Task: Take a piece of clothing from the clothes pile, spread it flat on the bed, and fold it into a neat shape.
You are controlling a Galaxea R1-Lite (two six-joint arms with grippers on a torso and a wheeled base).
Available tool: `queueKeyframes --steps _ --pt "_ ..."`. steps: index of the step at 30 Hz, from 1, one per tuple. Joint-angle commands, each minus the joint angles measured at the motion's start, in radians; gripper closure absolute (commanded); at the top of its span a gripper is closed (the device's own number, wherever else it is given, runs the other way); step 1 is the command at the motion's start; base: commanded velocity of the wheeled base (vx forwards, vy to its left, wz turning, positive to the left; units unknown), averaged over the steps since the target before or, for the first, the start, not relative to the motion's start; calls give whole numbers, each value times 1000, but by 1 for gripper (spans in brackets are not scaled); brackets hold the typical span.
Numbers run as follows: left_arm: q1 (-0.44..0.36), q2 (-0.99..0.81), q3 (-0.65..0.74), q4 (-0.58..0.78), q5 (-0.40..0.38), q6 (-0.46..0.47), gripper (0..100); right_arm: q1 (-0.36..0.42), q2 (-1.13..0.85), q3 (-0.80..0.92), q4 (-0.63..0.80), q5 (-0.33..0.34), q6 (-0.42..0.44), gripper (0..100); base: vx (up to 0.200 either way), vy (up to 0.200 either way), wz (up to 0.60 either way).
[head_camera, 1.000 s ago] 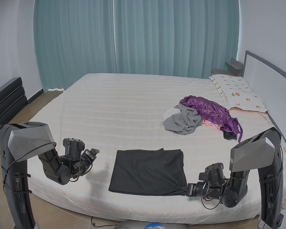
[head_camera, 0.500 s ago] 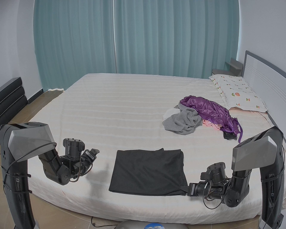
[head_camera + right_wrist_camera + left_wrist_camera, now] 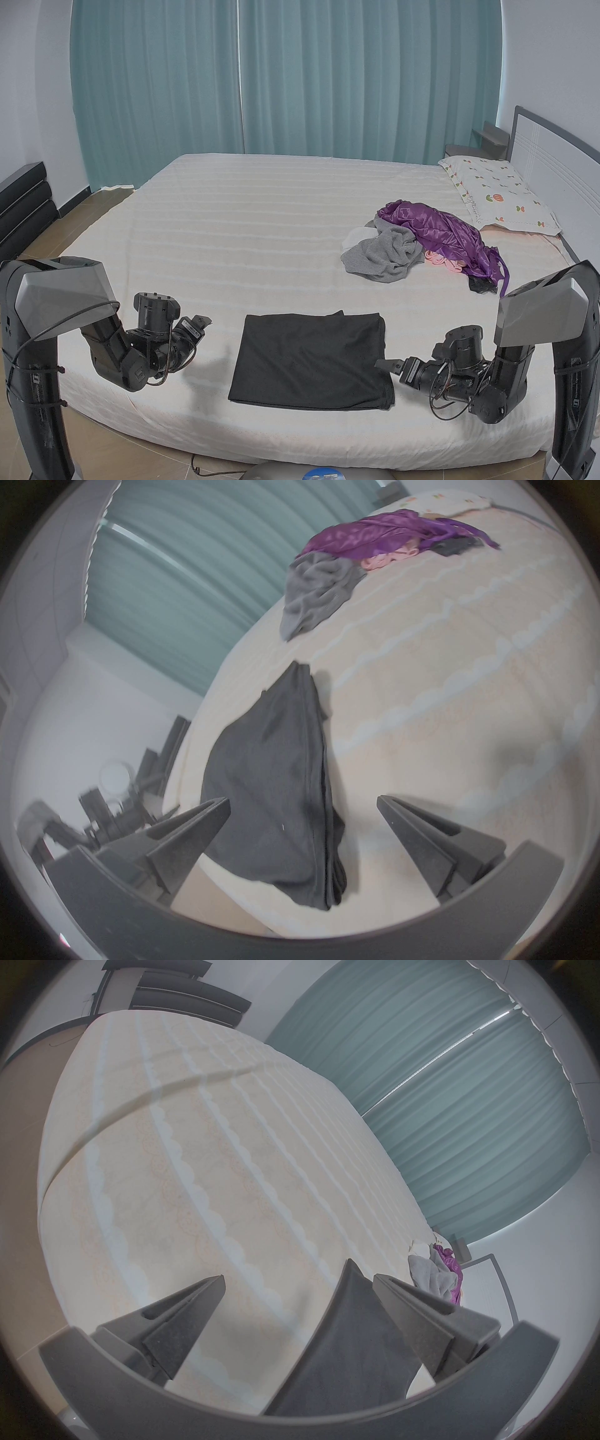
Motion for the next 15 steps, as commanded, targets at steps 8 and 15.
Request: queueKeyframes --steps 8,15 --pt "-51 -1 17 0 -9 -7 0 -176 -3 -100 -3 42 126 0 0 0 0" --pt "-73 -1 24 0 -9 -4 0 -194 3 -106 1 82 127 0 0 0 0"
